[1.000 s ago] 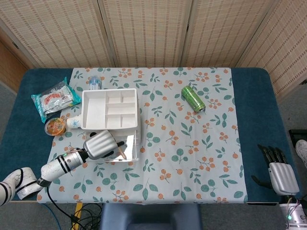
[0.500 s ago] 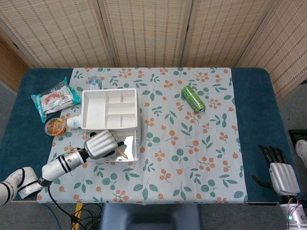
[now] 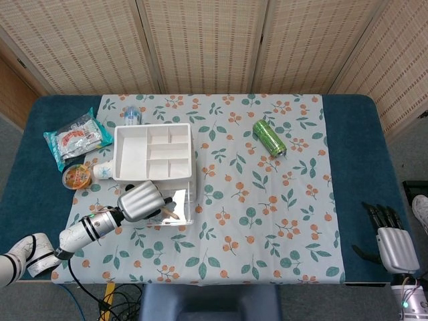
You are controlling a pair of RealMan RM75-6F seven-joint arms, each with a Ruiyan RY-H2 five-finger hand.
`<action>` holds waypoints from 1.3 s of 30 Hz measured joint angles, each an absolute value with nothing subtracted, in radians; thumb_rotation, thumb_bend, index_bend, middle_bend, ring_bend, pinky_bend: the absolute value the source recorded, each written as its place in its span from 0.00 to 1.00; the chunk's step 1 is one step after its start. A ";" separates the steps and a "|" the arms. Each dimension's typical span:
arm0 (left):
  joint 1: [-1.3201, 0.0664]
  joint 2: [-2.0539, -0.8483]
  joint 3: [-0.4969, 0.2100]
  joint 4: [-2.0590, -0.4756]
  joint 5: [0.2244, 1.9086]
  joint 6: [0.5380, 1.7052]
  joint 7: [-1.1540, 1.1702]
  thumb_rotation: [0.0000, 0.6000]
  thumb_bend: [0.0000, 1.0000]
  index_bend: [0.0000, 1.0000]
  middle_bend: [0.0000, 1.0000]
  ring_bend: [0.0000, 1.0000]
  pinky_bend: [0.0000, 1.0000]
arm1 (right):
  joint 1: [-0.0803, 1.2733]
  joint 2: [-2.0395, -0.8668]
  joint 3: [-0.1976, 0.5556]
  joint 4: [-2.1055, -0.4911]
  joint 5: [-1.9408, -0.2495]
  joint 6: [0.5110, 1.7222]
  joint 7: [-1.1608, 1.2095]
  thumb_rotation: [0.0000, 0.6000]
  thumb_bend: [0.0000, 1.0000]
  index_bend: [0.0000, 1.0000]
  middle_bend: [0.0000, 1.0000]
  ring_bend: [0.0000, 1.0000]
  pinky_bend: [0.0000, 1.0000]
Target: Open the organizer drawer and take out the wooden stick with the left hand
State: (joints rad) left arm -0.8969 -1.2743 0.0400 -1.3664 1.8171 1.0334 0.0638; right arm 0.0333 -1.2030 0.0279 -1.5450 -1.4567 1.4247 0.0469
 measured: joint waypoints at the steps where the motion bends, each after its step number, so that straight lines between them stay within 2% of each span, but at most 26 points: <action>1: -0.896 -1.275 0.040 -1.366 1.817 1.035 0.064 1.00 0.36 0.54 0.88 0.96 1.00 | 0.033 -1.203 0.028 -1.545 -1.457 1.425 0.047 1.00 0.18 0.06 0.14 0.11 0.03; 20: -0.869 -1.257 0.035 -1.383 1.819 1.106 0.059 1.00 0.36 0.55 0.88 0.96 1.00 | 0.035 -1.204 0.029 -1.545 -1.460 1.424 0.046 1.00 0.18 0.06 0.14 0.11 0.03; 39: -0.766 -1.179 0.009 -1.449 1.802 1.273 0.075 1.00 0.36 0.55 0.88 0.96 1.00 | 0.043 -1.207 0.030 -1.541 -1.468 1.418 0.052 1.00 0.18 0.06 0.14 0.11 0.03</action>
